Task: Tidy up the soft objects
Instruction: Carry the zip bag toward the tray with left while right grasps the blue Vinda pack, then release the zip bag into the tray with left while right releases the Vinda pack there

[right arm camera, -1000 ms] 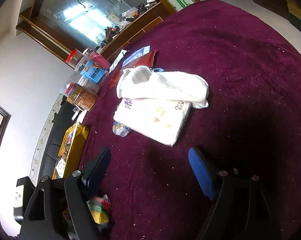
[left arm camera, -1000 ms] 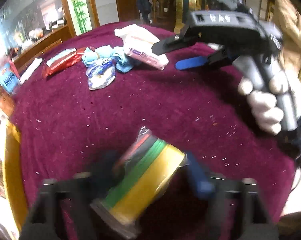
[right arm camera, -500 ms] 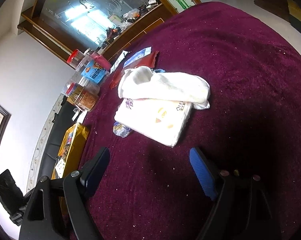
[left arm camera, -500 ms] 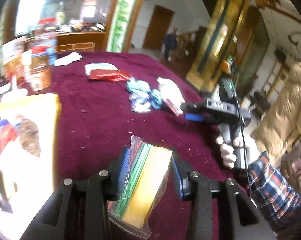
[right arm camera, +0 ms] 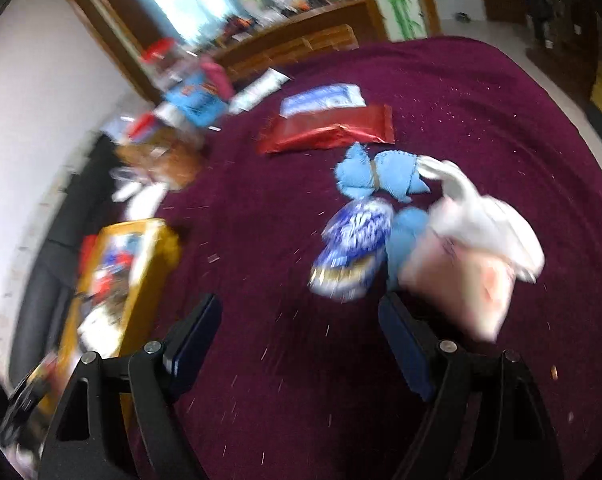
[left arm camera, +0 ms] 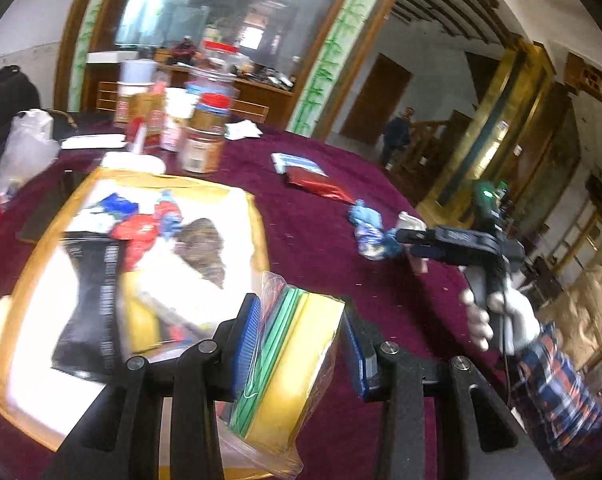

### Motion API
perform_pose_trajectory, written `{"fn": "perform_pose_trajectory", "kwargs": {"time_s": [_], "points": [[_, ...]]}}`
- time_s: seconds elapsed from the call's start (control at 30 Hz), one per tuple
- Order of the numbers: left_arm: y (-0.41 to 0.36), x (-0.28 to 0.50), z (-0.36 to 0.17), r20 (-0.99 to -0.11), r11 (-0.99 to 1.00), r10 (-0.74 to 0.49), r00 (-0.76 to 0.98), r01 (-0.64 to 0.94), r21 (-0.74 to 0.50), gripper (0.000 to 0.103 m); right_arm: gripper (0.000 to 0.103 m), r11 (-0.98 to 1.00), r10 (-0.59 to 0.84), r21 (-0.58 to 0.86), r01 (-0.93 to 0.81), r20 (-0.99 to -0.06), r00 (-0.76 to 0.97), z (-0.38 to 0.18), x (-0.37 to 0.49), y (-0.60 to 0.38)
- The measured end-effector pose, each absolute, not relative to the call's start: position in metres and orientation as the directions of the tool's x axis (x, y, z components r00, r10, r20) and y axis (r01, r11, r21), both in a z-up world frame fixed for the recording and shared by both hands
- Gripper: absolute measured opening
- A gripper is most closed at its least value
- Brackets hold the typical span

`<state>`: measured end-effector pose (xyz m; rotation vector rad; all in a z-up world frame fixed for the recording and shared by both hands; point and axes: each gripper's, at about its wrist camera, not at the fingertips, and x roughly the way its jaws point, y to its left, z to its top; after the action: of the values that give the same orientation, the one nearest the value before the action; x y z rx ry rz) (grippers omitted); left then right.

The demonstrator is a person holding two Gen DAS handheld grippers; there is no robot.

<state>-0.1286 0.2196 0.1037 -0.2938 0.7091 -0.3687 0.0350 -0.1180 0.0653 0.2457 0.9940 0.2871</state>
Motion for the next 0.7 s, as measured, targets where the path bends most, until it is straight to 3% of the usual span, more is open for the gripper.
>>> {"fn": "perform_pose_trajectory", "kwargs": {"time_s": [0.1, 0.17, 0.2, 0.37, 0.53, 0.7], "points": [[0.249, -0.134, 0.101, -0.584, 0.910, -0.377, 0.719, 0.169, -0.380, 0.041, 0.074, 0.981, 0.181, 0.193, -0.028, -0.848, 0.498, 0.050, 0.072, -0.101], [0.265, -0.133, 0.096, -0.599, 0.916, -0.348, 0.721, 0.126, -0.380, 0.041, 0.058, 0.990, 0.116, 0.141, 0.018, -0.875, 0.470, 0.037, 0.086, -0.100], [0.270, -0.132, 0.094, -0.606, 0.919, -0.338, 0.720, 0.112, -0.379, 0.041, 0.044, 0.992, 0.089, 0.118, 0.035, -0.883, 0.462, 0.033, 0.089, -0.099], [0.285, -0.122, 0.078, -0.642, 0.921, -0.312, 0.701, 0.058, -0.385, 0.041, 0.040, 0.997, 0.053, 0.077, 0.029, -0.870, 0.490, 0.035, 0.077, -0.098], [0.281, -0.100, 0.055, -0.715, 0.922, -0.306, 0.629, 0.009, -0.387, 0.044, 0.040, 0.978, 0.199, 0.200, -0.057, -0.825, 0.529, 0.073, 0.042, -0.085], [0.274, -0.104, 0.045, -0.753, 0.933, -0.283, 0.594, -0.014, -0.361, 0.060, 0.040, 0.907, 0.417, 0.319, -0.276, -0.774, 0.476, 0.107, -0.007, -0.022]]}}
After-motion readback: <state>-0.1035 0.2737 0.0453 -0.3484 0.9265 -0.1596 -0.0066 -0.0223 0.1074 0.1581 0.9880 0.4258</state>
